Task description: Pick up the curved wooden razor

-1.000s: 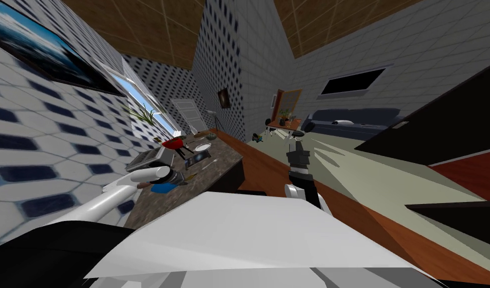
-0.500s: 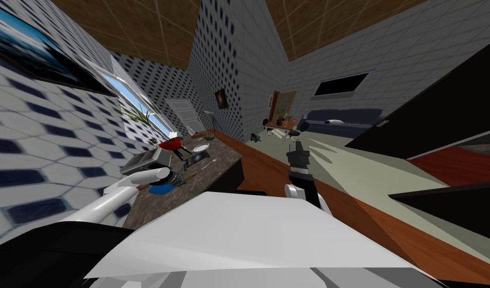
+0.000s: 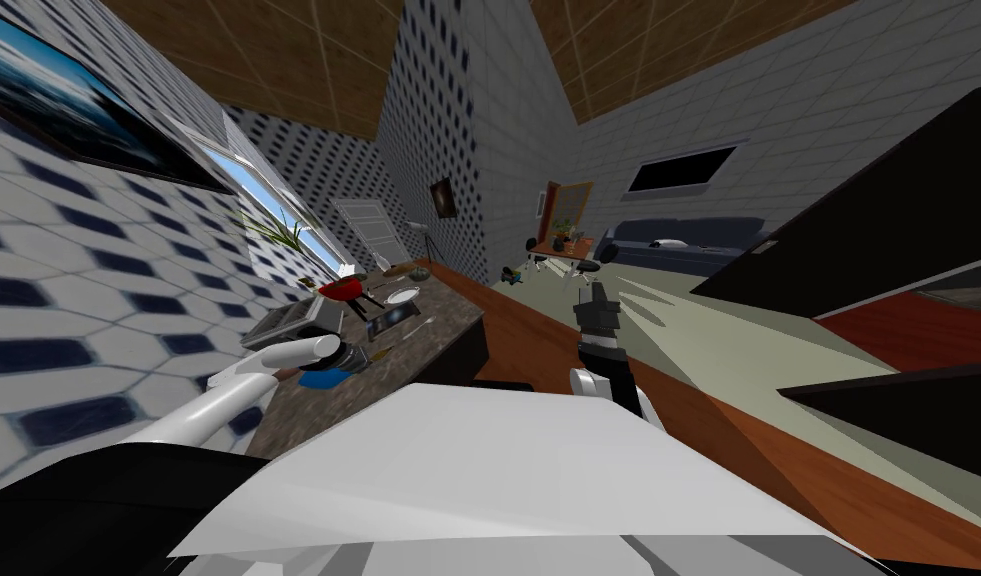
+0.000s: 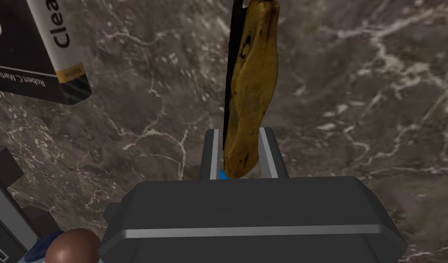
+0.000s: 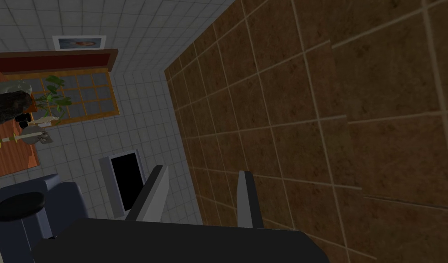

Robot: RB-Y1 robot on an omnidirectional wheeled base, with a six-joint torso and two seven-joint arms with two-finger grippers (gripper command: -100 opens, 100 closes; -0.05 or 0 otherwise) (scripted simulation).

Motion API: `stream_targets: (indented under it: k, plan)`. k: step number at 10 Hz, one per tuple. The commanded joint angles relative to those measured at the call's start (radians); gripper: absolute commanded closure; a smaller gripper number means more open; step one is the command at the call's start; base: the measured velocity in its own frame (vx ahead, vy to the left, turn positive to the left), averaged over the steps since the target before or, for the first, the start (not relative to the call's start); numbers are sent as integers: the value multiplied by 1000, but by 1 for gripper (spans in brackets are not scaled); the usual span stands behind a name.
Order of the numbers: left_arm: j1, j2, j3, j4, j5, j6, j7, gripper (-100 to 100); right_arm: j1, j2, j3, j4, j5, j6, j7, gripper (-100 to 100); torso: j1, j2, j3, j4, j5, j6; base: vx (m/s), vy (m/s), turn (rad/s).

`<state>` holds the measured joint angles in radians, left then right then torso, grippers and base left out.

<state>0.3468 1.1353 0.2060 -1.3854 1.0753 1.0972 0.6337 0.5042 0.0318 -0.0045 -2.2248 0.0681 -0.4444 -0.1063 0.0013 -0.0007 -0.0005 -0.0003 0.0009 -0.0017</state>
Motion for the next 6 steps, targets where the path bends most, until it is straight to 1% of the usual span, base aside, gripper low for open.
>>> stream_targets:
  k: [1, 2, 4, 5, 6]
  plan:
    - [14, 15, 6, -32, 11, 8, 4, 100, 0, 0, 0, 0, 0, 0, 0, 0, 0, 0, 0, 0, 0, 0, 37, -17, 184]
    - [21, 25, 10, -54, 19, 14, 6, 100, 0, 0, 0, 0, 0, 0, 0, 0, -1, -1, -1, 0, -1, -2, 76, -18, 241]
    - [36, 46, 16, -97, 35, 27, 11, 100, 0, 0, 0, 0, 0, 0, 0, 0, -2, -3, -2, 0, -1, -1, 73, -11, 144]
    - [33, 39, 15, -82, 30, 21, 8, 100, 0, 0, 0, 0, 0, 0, 0, 0, -2, -3, -2, -1, -1, -1, 30, -5, 29]
    - [33, 40, 15, -84, 31, 23, 7, 0, 0, 0, 0, 0, 0, 0, 0, 0, -1, -2, -1, 0, -1, -1, 5, -2, -6]
